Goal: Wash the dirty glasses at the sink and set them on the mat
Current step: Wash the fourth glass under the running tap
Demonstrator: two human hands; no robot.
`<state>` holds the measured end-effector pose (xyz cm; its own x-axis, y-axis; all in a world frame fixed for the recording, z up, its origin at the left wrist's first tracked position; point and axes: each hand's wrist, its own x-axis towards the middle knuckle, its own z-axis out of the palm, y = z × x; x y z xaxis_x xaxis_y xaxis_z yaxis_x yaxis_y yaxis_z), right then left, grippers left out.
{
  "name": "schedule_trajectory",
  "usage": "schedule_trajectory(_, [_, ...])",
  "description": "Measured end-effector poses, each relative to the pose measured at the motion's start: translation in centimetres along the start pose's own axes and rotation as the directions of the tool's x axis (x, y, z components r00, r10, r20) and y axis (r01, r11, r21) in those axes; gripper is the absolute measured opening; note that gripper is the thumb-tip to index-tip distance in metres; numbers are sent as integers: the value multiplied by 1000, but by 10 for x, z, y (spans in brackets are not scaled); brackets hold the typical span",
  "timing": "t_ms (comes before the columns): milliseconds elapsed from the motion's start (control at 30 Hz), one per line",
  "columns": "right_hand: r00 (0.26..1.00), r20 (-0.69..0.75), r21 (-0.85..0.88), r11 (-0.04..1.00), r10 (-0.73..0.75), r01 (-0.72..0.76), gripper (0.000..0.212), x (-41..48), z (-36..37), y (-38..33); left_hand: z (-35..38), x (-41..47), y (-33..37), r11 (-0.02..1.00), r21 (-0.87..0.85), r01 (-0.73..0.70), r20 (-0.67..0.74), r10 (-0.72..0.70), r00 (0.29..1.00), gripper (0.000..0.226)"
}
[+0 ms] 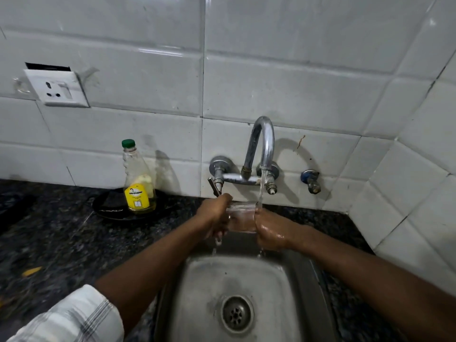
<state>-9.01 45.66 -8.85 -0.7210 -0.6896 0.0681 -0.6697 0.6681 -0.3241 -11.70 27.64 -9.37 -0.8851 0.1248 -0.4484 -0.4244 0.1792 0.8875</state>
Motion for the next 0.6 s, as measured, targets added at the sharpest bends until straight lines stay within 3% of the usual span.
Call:
schedule_trajectory(33, [999,15,170,985,40,-42,65,1,1,-3,1,1,-4,990,1,-139,-65,139,988,44])
schedule_trajectory(67, [995,9,346,933,100,-97,69,1,2,-8,1,2,-10,937,60,-345,-160,351,923,41])
schedule_trajectory(100, [992,-1,476,872,128,-112,69,2,5,-14,1,-1,-15,832,160,-531,-210,555,805,33])
schedule_trajectory(133, [997,-9,469,881,73,-60,63,3,9,-17,2,-1,-19,755,216,-619,-236,656,717,25])
schedule_trajectory(167, [999,-26,403,915,26,-13,54,1,9,-16,2,0,-19,762,201,-616,-243,648,722,22])
schedule_trajectory(200, [999,-42,328,945,20,-5,47,0,5,-16,1,4,-14,844,114,-524,-217,536,816,24])
schedule_trajectory(233, [999,-36,56,998,-29,31,43,2,0,-15,1,4,-8,943,37,-330,-121,332,935,29])
schedule_trajectory(267, [998,-26,-133,990,-58,55,41,1,-5,-10,-1,5,-3,994,12,-106,12,106,994,32])
schedule_trajectory(300, [990,-42,-236,964,-136,122,40,0,-7,-6,-2,5,1,1000,20,18,95,-20,995,34])
schedule_trajectory(333, [982,-79,-175,972,-173,157,41,0,-4,-6,-1,6,0,1000,22,20,82,-21,996,36])
schedule_trajectory(367, [983,-116,-19,990,-139,138,45,2,-1,-7,0,9,-1,996,13,-83,-9,83,996,38])
schedule_trajectory(400, [989,-141,226,971,-41,72,51,3,3,-10,2,9,-5,960,42,-275,-163,278,947,38])
schedule_trajectory(433, [988,-131,455,890,78,-10,56,3,3,-18,3,5,-10,879,120,-462,-273,476,836,34])
schedule_trajectory(467, [983,-103,552,831,152,-71,59,6,8,-19,4,1,-15,792,187,-582,-309,610,730,27])
schedule_trajectory(500, [980,-111,523,848,162,-81,59,3,11,-18,6,-1,-18,762,203,-615,-311,646,697,24])
schedule_trajectory(533, [987,-146,398,917,71,-7,54,0,8,-14,6,2,-17,813,167,-558,-287,581,761,26])
schedule_trajectory(600, [978,-126,4,986,-166,168,44,-4,-1,-14,4,6,-10,966,98,-239,-166,253,953,32])
